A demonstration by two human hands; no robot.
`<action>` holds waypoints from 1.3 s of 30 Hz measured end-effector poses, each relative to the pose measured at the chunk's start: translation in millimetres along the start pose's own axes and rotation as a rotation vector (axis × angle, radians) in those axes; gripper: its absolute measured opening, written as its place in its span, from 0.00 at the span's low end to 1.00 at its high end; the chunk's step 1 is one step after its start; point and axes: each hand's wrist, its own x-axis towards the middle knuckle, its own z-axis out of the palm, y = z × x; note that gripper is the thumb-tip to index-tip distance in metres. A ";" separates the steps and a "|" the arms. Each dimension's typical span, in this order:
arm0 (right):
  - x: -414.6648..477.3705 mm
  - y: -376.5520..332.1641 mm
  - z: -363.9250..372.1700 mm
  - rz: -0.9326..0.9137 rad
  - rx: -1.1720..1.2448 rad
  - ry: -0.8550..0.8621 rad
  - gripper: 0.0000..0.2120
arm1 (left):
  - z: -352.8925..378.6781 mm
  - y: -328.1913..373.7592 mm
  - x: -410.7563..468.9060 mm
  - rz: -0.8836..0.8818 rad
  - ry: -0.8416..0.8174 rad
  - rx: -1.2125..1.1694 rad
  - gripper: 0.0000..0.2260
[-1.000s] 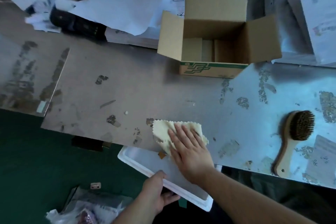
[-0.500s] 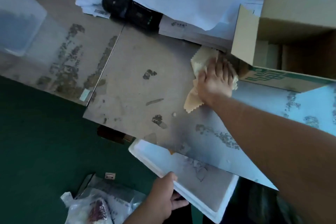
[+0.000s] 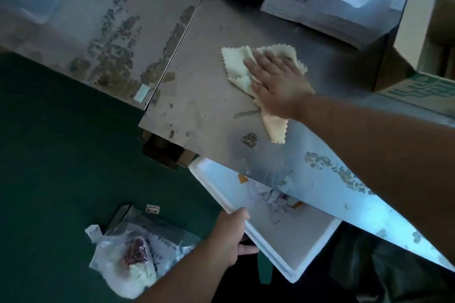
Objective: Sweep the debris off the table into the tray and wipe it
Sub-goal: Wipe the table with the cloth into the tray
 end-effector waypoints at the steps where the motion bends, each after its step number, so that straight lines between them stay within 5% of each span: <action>1: -9.1 -7.7 4.4 -0.037 -0.006 -0.004 0.27 | 0.3 -0.1 -0.5 0.000 0.003 0.001 0.10; 12: -188.0 -71.3 80.6 -0.362 0.106 -0.017 0.24 | 17.7 -21.5 -7.3 -0.047 -0.008 -0.004 0.09; 15: -229.3 -77.5 64.9 -0.079 0.452 0.041 0.17 | 31.6 -29.4 -9.0 -0.056 -0.026 0.065 0.10; 18: -272.0 -63.4 30.9 0.560 0.875 0.212 0.08 | 48.7 -38.6 -10.8 -0.077 -0.044 0.118 0.07; 21: -317.1 -8.4 7.5 1.067 0.951 0.586 0.11 | 66.5 -50.3 -10.7 -0.081 -0.049 0.175 0.07; 25: -356.6 75.9 -25.9 1.229 0.854 1.095 0.13 | 83.6 -61.5 -10.5 -0.069 -0.034 0.197 0.06; 27: -364.1 112.7 -36.7 1.178 0.831 1.155 0.10 | 93.4 -65.6 -13.9 -0.063 -0.034 0.201 0.06; 29: -361.0 147.6 -34.7 1.132 0.752 0.996 0.16 | 103.3 -69.6 -18.3 -0.056 -0.037 0.200 0.07; 34: -338.5 195.0 11.8 1.040 0.535 0.171 0.26 | 122.8 -80.5 -22.9 -0.046 -0.003 0.153 0.07; 39: -327.2 174.6 34.7 0.788 0.370 0.063 0.26 | 141.7 -92.1 -23.8 -0.043 0.046 0.054 0.05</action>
